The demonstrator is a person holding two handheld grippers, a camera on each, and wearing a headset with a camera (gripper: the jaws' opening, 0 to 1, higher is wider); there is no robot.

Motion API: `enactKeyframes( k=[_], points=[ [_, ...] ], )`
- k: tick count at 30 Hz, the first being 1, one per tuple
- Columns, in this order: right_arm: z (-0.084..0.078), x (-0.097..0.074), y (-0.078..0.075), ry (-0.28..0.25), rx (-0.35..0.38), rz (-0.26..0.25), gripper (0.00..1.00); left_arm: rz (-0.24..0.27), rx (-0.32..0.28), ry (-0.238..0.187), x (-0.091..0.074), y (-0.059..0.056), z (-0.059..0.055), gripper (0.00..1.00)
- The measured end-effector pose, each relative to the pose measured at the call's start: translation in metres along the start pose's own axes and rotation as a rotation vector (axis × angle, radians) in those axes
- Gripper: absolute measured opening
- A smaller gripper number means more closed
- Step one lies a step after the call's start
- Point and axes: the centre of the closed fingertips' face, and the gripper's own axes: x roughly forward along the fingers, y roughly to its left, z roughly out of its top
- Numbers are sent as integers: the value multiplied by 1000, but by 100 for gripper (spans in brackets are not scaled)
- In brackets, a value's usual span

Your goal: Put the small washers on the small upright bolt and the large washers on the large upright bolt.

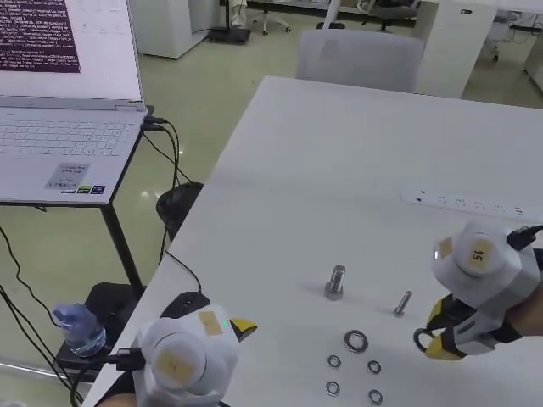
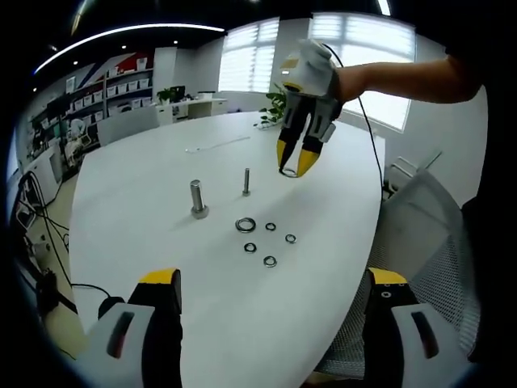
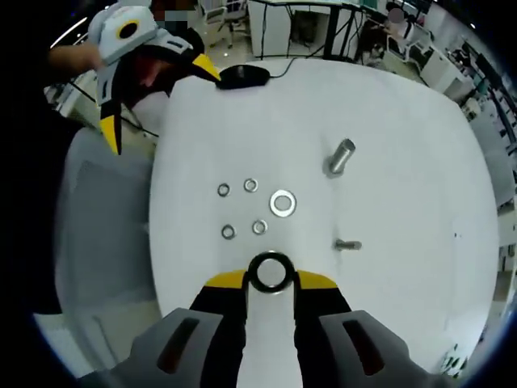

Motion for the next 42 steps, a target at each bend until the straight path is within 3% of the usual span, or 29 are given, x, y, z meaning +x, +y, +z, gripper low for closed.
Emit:
enactKeyframes(
  k=[22, 37, 42],
  points=[
    [44, -20, -29, -10, -1, -20, 21, 0, 5, -9, 2, 1, 1, 94],
    [68, -15, -48, -19, -3, -23, 21, 5, -8, -11, 2, 7, 0, 94],
    [76, -12, -54, -19, -5, -21, 21, 7, 17, -9, 3, 8, 1, 94]
  ],
)
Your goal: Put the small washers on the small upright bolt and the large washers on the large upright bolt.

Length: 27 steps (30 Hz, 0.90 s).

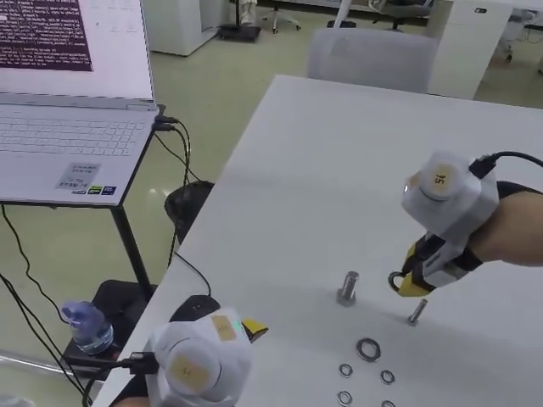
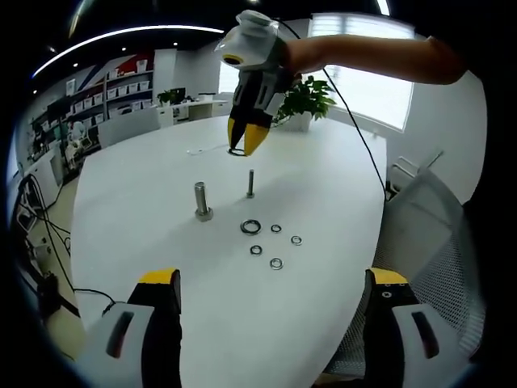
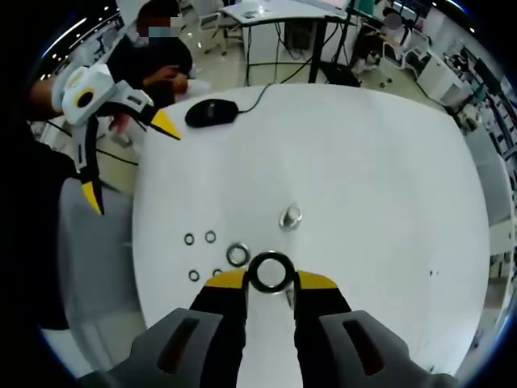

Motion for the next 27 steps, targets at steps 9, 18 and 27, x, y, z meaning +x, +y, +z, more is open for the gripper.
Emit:
enactKeyframes(
  k=[9, 18, 27],
  points=[
    [12, 9, -9, -3, -9, -2, 21, 8, -10, -7, 1, 4, 0, 99],
    [22, 21, -16, 2, -15, 1, 21, -4, -15, -4, 2, 3, -1, 99],
    [27, 33, -21, 15, -26, 1, 21, -8, -7, 8, 3, 3, -5, 99]
  ],
)
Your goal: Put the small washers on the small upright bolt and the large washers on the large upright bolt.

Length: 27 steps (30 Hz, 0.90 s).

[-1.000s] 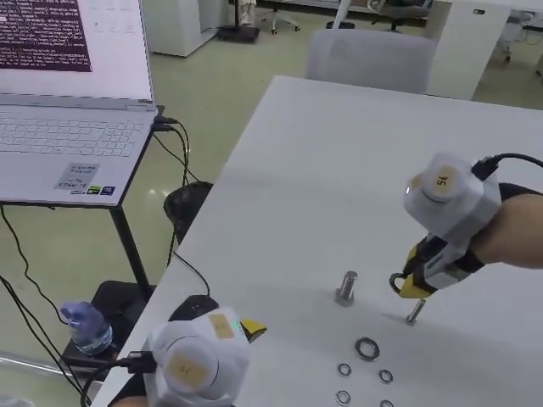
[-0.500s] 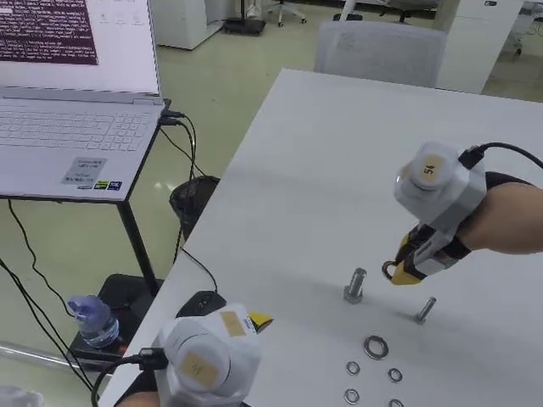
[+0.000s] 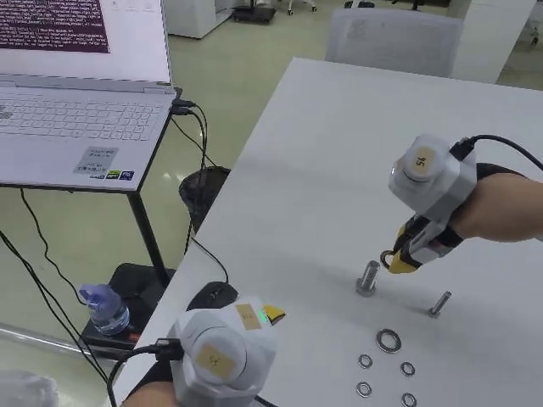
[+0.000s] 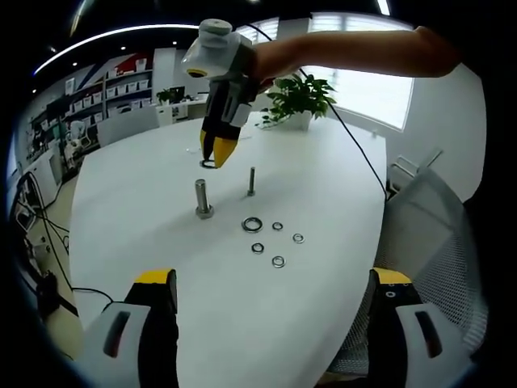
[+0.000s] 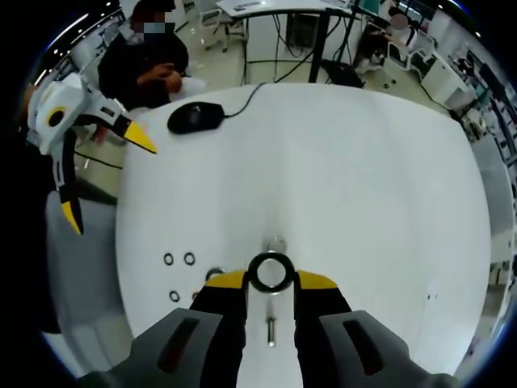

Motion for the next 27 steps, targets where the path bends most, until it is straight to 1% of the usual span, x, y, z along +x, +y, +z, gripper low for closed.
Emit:
enactKeyframes(
  k=[6, 11, 16, 18, 23, 27],
  points=[
    [5, 8, -1, 11, -9, 3, 21, -8, 8, 7, 0, 0, -1, 98],
    [9, 14, -2, 22, -20, 2, 21, -10, 11, 6, -1, 0, 0, 98],
    [8, 20, -1, 43, -33, 4, 21, -13, 10, 7, -1, 1, 0, 96],
    [9, 21, -1, 42, -29, 11, 21, -15, 10, 9, -1, 0, -1, 96],
    [6, 28, -2, 62, -34, 11, 21, -22, 10, 14, -2, -3, -2, 95],
    [7, 31, -3, 63, -30, 12, 22, -27, 9, 18, -2, -5, -4, 94]
  ],
)
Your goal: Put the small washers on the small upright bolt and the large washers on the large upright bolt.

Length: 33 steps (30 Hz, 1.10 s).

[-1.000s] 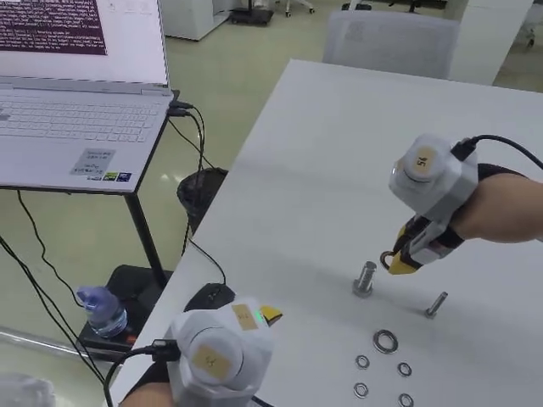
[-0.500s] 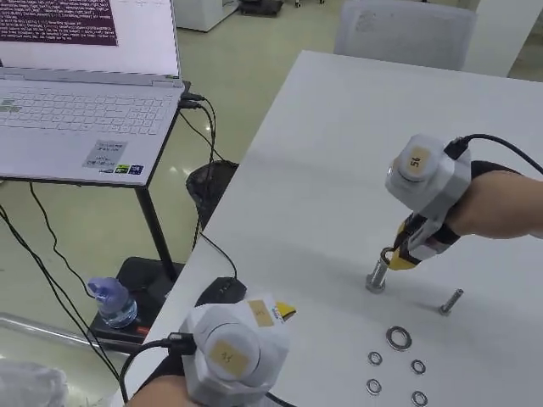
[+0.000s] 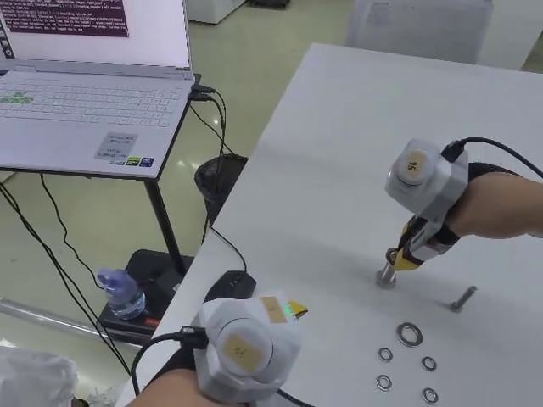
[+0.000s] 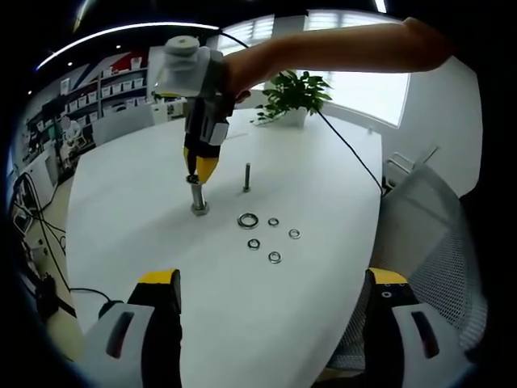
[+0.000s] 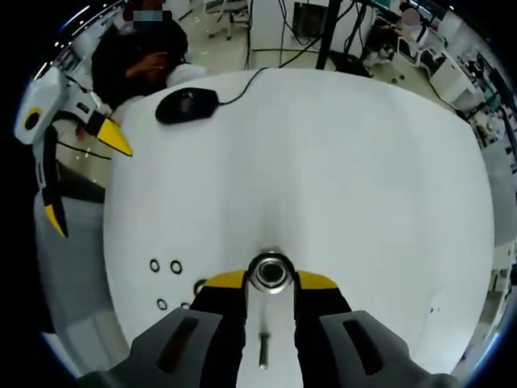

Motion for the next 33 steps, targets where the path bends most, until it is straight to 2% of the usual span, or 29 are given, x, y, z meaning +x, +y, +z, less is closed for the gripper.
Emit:
enactKeyframes(
  k=[16, 33],
  points=[
    [-2, 23, -1, 32, -6, -1, 22, 3, 2, -11, -4, -1, 2, 92],
    [-5, 42, 2, 52, 7, 7, 22, 6, -1, 1, -7, -2, -5, 90]
  ],
)
